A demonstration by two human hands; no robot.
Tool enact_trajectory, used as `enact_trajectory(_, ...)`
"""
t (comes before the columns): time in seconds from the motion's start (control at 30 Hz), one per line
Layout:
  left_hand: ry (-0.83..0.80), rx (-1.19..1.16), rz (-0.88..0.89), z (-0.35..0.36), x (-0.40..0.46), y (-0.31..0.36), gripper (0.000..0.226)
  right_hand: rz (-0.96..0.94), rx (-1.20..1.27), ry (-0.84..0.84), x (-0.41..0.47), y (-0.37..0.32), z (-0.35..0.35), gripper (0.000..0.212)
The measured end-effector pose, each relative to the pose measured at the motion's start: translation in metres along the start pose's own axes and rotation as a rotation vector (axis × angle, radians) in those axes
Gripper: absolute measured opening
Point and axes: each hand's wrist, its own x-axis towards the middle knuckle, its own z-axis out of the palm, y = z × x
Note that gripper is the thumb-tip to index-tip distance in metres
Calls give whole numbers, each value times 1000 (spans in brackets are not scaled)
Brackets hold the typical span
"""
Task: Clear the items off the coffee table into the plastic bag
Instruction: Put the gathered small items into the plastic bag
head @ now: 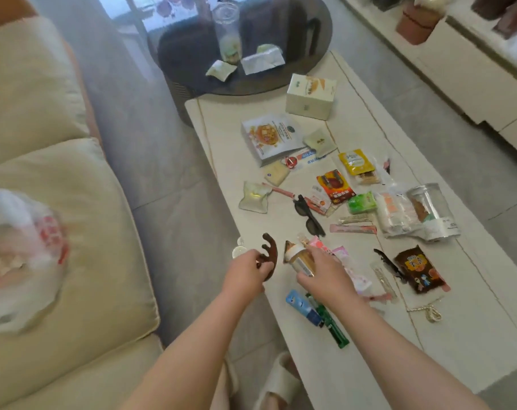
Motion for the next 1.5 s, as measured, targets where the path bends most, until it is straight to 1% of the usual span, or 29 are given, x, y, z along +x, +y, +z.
enact_trajectory(0.13, 89, -84, -74, -52, 5, -41, 15, -102, -16, -43, 13, -66, 21, 50)
enact_trajectory(0.23, 127, -151, -163, -93, 5, -79, 15, -160, -83, -117, 23, -114, 39, 46)
enact_trajectory(0.3, 160, -195, -214, -120, 2, -107, 16, -185, -97, -166, 28, -147, 50, 48)
enact_trajectory(0.37, 189, -265, -252, -148, 0, -135, 11, -208, -103, -194, 33, -181, 62, 49)
enact_trajectory(0.47, 270, -339, -287, -191, -4, -180, 12, -247, -113, -242, 40, -238, 87, 34)
enact_trajectory(0.53, 330, -397, -316, -219, -8, -209, 13, -273, -114, -278, 43, -279, 108, 28)
enact_trajectory(0.6, 385, -428, -354, -245, -12, -238, 14, -288, -90, -305, 42, -320, 132, 30)
enact_trajectory(0.7, 473, -485, -429, -279, -15, -283, 15, -317, -99, -315, 41, -374, 171, 39)
enact_trajectory(0.77, 530, -523, -474, -297, -15, -312, 14, -348, -126, -335, 41, -407, 198, 40)
enact_trajectory(0.87, 589, -566, -521, -320, -13, -352, 12, -415, -179, -422, 40, -449, 235, 39)
enact_trajectory(0.97, 610, -611, -577, -335, -9, -383, 22, -436, -166, -534, 39, -480, 267, 41)
enact_trajectory(1.03, 630, -636, -594, -343, -6, -399, 24, -428, -146, -568, 39, -495, 284, 44)
enact_trajectory(1.13, 651, -695, -605, -357, 3, -413, 25, -410, -53, -572, 40, -515, 306, 45)
enact_trajectory(1.2, 677, -719, -595, -366, 11, -420, 29, -415, -31, -547, 44, -528, 319, 48)
enact_trajectory(1.33, 691, -633, -563, -378, 21, -426, 42, -410, -69, -527, 52, -540, 337, 55)
enact_trajectory(1.5, 617, -565, -568, -376, 22, -417, 33, -427, -171, -540, 56, -525, 335, 45)
